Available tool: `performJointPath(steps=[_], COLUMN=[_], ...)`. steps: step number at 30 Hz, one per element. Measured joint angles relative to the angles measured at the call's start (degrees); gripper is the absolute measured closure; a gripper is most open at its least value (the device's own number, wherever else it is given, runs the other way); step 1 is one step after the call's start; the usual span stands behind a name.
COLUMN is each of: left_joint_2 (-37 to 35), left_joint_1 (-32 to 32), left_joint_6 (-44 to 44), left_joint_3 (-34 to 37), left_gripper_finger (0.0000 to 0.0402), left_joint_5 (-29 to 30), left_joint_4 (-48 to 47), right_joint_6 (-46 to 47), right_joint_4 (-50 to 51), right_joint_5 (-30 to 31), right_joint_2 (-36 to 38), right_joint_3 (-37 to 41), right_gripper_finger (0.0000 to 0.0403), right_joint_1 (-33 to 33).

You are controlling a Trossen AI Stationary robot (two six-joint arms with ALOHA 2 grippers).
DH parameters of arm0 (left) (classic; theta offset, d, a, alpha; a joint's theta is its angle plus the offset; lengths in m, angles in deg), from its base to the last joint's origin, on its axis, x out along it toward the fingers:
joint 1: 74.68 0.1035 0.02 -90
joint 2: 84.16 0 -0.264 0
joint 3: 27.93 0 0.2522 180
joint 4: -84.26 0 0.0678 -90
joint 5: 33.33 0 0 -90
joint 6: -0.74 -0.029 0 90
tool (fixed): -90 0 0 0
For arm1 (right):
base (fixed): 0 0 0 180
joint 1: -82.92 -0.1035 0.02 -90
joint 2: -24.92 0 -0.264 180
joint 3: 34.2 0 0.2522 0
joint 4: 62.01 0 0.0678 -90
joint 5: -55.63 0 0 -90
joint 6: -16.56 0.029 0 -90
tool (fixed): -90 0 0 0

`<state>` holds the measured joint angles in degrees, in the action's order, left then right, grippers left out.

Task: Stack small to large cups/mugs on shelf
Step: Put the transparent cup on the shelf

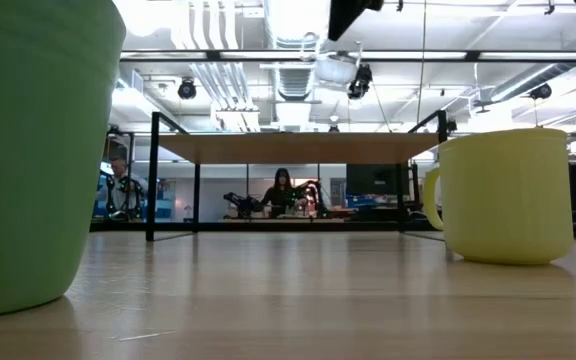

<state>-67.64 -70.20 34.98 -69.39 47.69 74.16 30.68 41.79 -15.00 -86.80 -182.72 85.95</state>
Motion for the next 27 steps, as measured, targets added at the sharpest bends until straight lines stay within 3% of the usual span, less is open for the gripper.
performJointPath(steps=[6, 27], left_joint_2=[0.2, 0.3], left_joint_1=[0.0, 0.0], left_joint_6=[0.0, 0.1], left_joint_3=[0.0, 0.0], left_gripper_finger=[0.0311, 0.0311], left_joint_5=[0.0, 0.0], left_joint_4=[0.1, 0.2], right_joint_6=[4.2, 5.0], right_joint_4=[-0.1, 0.0], right_joint_5=[-6.5, -9.1], right_joint_2=[2.3, 5.4], right_joint_3=[0.9, 20.3], right_gripper_finger=[0.0394, 0.0394], right_joint_1=[4.3, 7.1])
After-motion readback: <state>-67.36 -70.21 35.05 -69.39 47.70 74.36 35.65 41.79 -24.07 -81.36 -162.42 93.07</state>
